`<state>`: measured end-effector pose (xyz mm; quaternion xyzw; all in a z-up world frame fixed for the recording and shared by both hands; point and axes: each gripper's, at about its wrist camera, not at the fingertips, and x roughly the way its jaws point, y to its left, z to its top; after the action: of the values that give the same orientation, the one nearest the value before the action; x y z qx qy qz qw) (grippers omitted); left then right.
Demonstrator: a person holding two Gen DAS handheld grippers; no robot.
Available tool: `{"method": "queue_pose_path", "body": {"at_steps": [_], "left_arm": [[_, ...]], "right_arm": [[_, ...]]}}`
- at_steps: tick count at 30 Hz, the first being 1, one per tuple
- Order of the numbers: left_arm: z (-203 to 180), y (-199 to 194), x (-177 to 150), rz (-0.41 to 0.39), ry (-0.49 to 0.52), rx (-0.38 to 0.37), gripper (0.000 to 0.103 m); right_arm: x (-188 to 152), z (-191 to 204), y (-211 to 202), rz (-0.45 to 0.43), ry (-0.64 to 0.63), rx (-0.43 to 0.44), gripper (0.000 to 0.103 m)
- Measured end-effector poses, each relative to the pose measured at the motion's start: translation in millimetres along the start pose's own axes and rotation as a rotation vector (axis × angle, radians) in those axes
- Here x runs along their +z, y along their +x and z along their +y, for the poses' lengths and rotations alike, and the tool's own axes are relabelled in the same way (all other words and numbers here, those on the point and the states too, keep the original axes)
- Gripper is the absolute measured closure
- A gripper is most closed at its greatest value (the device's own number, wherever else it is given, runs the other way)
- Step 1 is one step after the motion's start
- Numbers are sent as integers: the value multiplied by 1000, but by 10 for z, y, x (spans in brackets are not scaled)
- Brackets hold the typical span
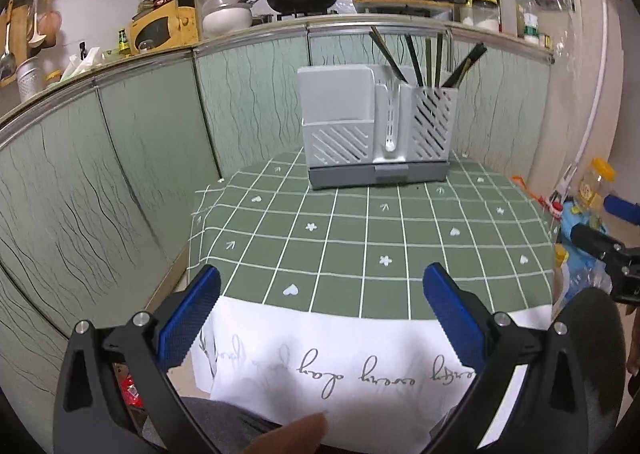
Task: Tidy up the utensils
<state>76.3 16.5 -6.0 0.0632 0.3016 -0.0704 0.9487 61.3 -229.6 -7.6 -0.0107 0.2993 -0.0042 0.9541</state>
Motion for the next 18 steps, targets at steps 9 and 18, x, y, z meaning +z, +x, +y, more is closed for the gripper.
{"method": "queue_pose_path", "body": {"at_steps": [9,18], "left_arm": [[-28,29,-19,25,-9,-22,4],[-52,15,-22,25,-5,-30,4]], "right_arm": [[-23,-26,4,5,14,4,8],[-41,-9,-22,3,12,11,8]]}}
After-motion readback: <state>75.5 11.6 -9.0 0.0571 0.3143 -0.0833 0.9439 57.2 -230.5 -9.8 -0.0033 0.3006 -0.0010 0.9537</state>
